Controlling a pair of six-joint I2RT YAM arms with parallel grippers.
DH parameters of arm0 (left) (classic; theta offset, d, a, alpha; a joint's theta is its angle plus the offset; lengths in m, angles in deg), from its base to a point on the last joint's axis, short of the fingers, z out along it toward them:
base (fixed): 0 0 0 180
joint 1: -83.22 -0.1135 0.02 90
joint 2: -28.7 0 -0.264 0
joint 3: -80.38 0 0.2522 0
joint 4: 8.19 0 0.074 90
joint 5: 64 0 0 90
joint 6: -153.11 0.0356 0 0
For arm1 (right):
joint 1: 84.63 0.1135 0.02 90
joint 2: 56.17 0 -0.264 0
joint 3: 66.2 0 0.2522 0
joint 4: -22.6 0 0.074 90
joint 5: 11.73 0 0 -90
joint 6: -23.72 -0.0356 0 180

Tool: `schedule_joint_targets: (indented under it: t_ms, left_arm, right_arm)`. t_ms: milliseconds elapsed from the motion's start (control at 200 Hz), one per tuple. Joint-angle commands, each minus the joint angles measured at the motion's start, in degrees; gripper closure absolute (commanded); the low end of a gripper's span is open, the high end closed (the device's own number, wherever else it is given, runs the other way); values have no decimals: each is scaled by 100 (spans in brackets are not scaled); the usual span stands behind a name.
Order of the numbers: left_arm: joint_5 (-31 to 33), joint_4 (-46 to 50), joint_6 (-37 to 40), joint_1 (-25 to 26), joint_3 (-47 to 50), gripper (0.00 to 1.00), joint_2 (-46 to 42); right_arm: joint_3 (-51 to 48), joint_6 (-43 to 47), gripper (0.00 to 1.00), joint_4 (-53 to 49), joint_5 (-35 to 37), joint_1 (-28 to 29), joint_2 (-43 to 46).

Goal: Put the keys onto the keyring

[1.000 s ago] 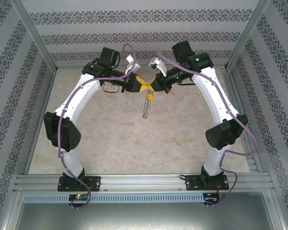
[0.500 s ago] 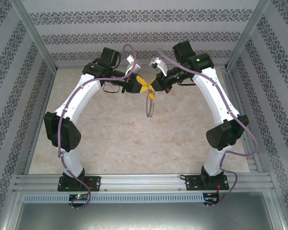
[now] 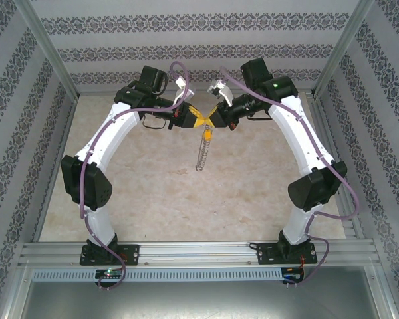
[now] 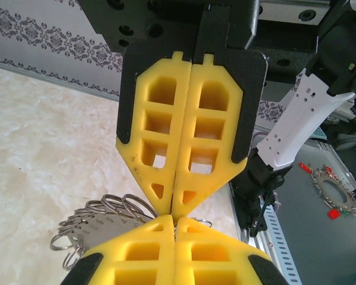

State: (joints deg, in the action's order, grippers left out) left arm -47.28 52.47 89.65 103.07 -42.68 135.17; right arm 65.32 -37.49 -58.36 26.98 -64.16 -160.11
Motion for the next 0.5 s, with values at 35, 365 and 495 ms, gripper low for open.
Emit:
schedule_joint_targets:
  t_ms: [35,365,495]
  left_arm:
    - [-246,-145,-103,325,233,100,-48]
    - [36,-1539,-834,329,797,100,-406]
    - [66,-1649,-888,326,801,100,-468]
  right_arm:
    - [-24,-171,100,916,-353,-7,163]
    - [-630,-719,61,1736,-650,-290,495]
    - [-1023,-1012,54,2167,-889,-523,789]
